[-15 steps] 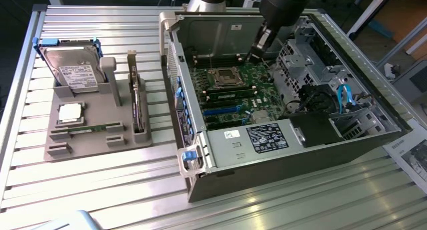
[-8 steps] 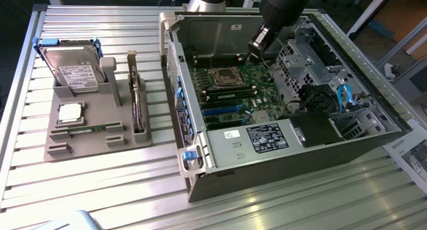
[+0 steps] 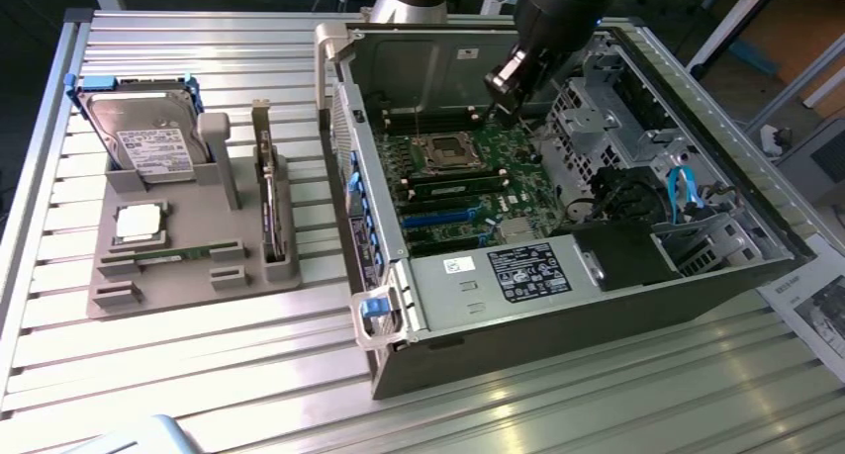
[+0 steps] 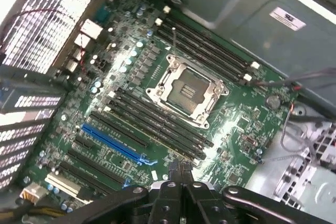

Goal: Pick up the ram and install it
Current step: 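Press down the ram until it locks into place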

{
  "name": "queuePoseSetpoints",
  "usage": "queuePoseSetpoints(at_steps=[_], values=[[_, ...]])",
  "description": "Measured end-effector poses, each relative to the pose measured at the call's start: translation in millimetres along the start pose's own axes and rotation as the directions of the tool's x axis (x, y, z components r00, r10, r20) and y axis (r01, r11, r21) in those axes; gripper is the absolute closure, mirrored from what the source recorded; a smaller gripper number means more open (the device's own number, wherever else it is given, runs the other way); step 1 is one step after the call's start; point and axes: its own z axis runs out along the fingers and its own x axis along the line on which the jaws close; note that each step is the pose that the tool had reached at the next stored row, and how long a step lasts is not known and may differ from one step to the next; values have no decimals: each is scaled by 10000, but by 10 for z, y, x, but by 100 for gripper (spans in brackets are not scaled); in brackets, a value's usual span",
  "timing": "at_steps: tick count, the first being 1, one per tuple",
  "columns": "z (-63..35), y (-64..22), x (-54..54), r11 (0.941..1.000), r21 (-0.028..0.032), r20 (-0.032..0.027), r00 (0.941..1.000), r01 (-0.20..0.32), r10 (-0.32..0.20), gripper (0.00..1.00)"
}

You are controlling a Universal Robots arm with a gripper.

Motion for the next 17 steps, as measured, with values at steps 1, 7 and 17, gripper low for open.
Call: queuePoseSetpoints(at_steps=[1,7,17], values=[[0,0,0,9997,13,9,9997,-238,238,90],[0,0,0,9852,84,72,9853,-1709,1709,90],[0,0,0,9195,175,191,9196,-3926,3923,90]])
